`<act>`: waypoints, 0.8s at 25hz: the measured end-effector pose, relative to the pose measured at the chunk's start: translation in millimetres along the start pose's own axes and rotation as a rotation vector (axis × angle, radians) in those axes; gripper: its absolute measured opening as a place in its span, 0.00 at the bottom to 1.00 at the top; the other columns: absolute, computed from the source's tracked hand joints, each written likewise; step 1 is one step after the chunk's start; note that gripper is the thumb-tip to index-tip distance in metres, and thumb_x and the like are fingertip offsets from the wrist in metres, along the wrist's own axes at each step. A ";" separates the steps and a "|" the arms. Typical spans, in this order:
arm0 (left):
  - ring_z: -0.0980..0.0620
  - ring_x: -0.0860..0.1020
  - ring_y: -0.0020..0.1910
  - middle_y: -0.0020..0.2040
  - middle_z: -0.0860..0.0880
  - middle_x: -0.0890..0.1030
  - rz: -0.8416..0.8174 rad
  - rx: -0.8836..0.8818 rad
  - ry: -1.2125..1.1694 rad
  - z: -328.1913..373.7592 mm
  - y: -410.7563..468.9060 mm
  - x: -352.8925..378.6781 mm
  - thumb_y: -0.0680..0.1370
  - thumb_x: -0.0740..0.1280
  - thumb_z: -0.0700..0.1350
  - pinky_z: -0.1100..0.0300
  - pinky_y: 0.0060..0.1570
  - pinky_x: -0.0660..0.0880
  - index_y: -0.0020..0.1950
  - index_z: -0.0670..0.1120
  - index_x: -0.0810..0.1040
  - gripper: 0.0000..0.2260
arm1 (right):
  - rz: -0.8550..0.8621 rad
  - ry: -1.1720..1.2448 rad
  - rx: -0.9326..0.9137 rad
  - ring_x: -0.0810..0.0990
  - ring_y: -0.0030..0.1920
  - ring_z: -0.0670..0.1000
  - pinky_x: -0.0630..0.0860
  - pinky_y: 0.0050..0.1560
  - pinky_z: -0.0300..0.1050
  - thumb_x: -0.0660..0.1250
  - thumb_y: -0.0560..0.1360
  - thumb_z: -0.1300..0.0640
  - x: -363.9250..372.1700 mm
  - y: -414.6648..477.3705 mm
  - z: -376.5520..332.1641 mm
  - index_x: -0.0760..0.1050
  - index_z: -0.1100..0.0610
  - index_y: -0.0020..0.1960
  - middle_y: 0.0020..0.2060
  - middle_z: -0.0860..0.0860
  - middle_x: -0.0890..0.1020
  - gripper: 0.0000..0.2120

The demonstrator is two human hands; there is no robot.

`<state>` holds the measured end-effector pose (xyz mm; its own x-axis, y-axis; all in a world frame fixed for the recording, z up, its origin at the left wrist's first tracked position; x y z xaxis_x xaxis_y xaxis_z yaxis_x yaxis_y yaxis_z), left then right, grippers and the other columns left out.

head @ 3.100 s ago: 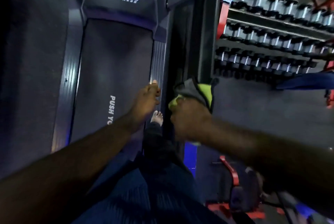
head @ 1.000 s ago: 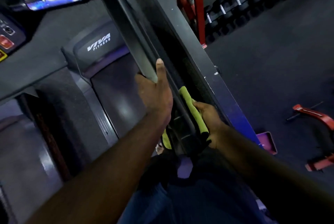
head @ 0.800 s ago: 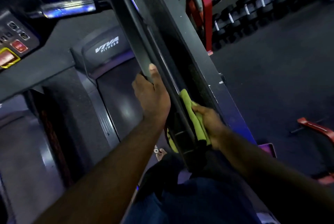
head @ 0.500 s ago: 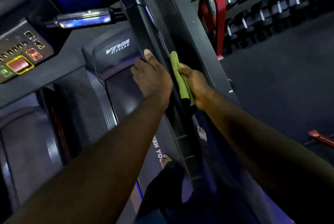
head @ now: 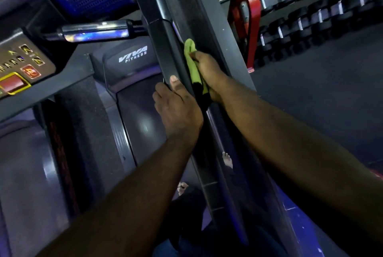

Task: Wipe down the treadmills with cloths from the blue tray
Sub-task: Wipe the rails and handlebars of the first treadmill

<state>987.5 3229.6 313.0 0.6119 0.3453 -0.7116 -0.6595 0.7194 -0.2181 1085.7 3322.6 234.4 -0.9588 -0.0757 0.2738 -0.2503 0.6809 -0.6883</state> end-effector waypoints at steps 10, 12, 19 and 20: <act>0.36 0.75 0.59 0.61 0.38 0.76 0.023 0.018 -0.030 0.8 -0.5 -1.5 0.84 0.49 0.60 0.41 0.64 0.71 0.62 0.41 0.72 0.25 | 0.070 -0.061 0.000 0.82 0.58 0.60 0.78 0.57 0.51 0.63 0.82 0.52 -15.4 -32.9 40.4 0.79 0.61 0.66 0.57 0.59 0.83 0.17; 0.36 0.75 0.60 0.62 0.38 0.76 -0.002 -0.002 -0.057 -1.1 0.6 0.9 0.86 0.50 0.58 0.40 0.65 0.70 0.64 0.40 0.72 0.24 | 0.126 -0.170 -0.061 0.81 0.58 0.61 0.77 0.60 0.54 0.60 0.85 0.55 -7.8 -9.0 4.4 0.78 0.65 0.68 0.58 0.61 0.82 0.18; 0.33 0.71 0.67 0.70 0.34 0.71 -0.098 -0.082 -0.102 -7.6 1.3 1.7 0.87 0.51 0.58 0.42 0.68 0.66 0.70 0.39 0.69 0.25 | 0.217 -0.179 -0.125 0.83 0.52 0.53 0.79 0.52 0.47 0.64 0.84 0.57 -58.8 -117.4 86.8 0.80 0.52 0.65 0.52 0.53 0.85 0.11; 0.33 0.70 0.69 0.72 0.34 0.69 -0.140 -0.111 -0.098 -9.3 1.4 2.8 0.87 0.51 0.60 0.42 0.69 0.66 0.72 0.39 0.67 0.26 | 0.276 -0.111 -0.133 0.84 0.54 0.56 0.79 0.57 0.50 0.66 0.82 0.58 -67.7 -132.4 89.6 0.81 0.52 0.65 0.55 0.56 0.86 0.13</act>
<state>984.2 3226.0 304.5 0.7370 0.3076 -0.6018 -0.6057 0.6956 -0.3862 1171.7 3172.3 246.8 -0.9987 0.0511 0.0093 0.0338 0.7756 -0.6303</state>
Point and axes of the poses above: each hand's wrist, its own y-axis towards the middle knuckle, its own x-axis out of the palm, z = x × y, the point moved 8 cm from there along y, towards the middle knuckle
